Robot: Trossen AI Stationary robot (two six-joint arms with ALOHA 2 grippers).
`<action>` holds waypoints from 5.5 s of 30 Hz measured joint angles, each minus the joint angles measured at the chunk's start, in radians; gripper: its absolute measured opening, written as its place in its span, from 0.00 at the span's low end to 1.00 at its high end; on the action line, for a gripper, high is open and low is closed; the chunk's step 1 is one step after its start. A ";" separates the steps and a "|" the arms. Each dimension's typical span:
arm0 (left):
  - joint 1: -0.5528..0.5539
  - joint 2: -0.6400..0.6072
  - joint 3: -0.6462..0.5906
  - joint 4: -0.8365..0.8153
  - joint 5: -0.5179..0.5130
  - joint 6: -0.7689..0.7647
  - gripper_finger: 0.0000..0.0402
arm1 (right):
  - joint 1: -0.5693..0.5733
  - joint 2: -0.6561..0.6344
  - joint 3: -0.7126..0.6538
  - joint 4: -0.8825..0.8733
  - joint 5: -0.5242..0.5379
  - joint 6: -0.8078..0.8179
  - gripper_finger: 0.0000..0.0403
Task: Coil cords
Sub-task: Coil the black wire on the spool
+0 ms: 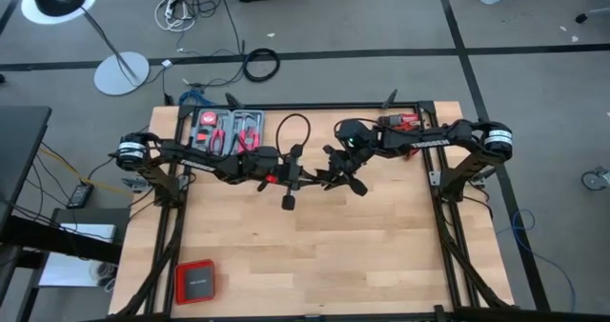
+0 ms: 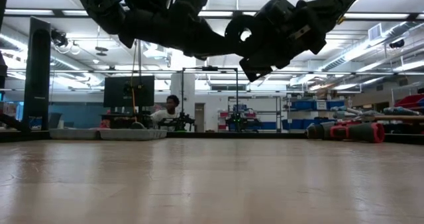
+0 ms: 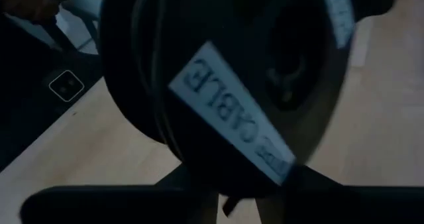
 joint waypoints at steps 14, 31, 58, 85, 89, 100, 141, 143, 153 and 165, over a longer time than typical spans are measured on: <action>-0.044 0.002 -0.002 -0.120 -0.036 -0.133 0.02 | 0.024 -0.001 0.003 -0.157 0.000 0.008 0.20; -0.133 0.113 -0.003 -0.047 -0.178 -0.263 0.02 | 0.120 -0.002 0.003 -0.208 0.090 0.114 0.19; -0.141 0.180 -0.003 -0.083 -0.178 -0.311 0.02 | 0.132 -0.036 0.003 -0.389 0.302 0.201 0.19; -0.141 0.179 -0.003 -0.116 -0.159 -0.311 0.02 | 0.230 0.048 0.003 0.022 0.564 0.340 0.19; -0.141 0.180 -0.003 -0.117 -0.178 -0.310 0.02 | 0.229 0.068 0.003 0.044 0.553 0.358 0.19; -0.142 0.180 -0.003 -0.140 -0.218 -0.314 0.02 | 0.236 0.081 0.005 0.043 0.587 0.363 0.03; -0.223 0.054 -0.032 -0.495 -0.321 -0.556 0.15 | 0.273 0.084 -0.066 0.174 0.757 0.416 0.00; -0.228 0.055 -0.040 -0.498 -0.320 -0.632 0.15 | 0.273 0.084 -0.066 0.179 0.760 0.416 0.00; -0.231 0.111 -0.045 -0.326 -0.314 -0.815 0.15 | 0.276 0.084 -0.066 0.203 0.738 0.440 0.00; -0.231 0.166 -0.022 -0.297 -0.330 -0.825 0.15 | 0.249 0.082 -0.168 0.382 0.710 0.478 0.00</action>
